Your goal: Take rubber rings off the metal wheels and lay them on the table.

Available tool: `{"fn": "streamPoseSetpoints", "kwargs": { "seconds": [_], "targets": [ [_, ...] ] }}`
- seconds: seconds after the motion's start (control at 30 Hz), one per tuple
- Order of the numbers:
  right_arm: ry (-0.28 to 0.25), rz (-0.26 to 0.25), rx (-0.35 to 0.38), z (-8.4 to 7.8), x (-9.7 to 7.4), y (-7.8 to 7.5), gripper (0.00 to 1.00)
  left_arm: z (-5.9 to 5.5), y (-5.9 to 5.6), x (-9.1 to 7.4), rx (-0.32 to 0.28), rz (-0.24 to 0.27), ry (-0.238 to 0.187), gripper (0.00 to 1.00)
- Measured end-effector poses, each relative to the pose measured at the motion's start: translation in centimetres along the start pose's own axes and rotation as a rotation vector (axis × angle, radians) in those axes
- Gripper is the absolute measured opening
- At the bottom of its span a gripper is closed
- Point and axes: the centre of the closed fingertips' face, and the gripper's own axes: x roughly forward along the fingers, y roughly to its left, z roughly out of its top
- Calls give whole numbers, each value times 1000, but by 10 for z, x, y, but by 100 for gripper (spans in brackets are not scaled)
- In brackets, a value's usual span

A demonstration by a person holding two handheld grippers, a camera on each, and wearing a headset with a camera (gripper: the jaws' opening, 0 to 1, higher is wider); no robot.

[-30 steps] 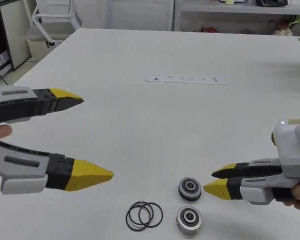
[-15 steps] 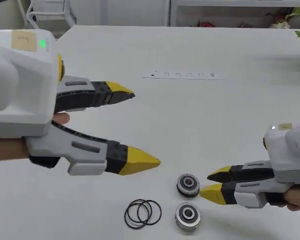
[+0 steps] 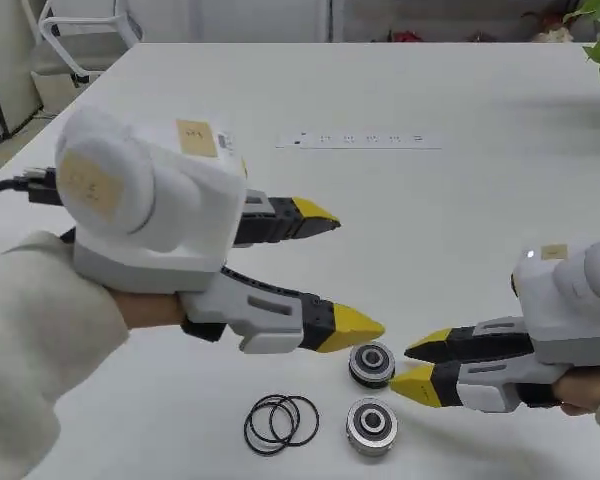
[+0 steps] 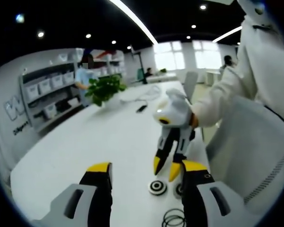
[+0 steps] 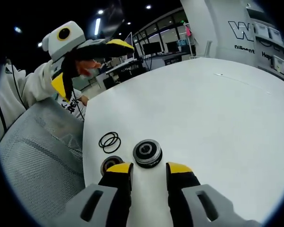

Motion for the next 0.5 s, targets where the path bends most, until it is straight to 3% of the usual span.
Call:
{"fn": "streamPoseSetpoints", "kwargs": {
  "seconds": [0.17,0.5],
  "targets": [
    [3,3,-6,-1,2,0,24,-9,-4,14,-14,-19,-2,51],
    [13,11,-24,-3,6,1,22,-46,-9,42,-39,-54,72,40]
  ]
}}
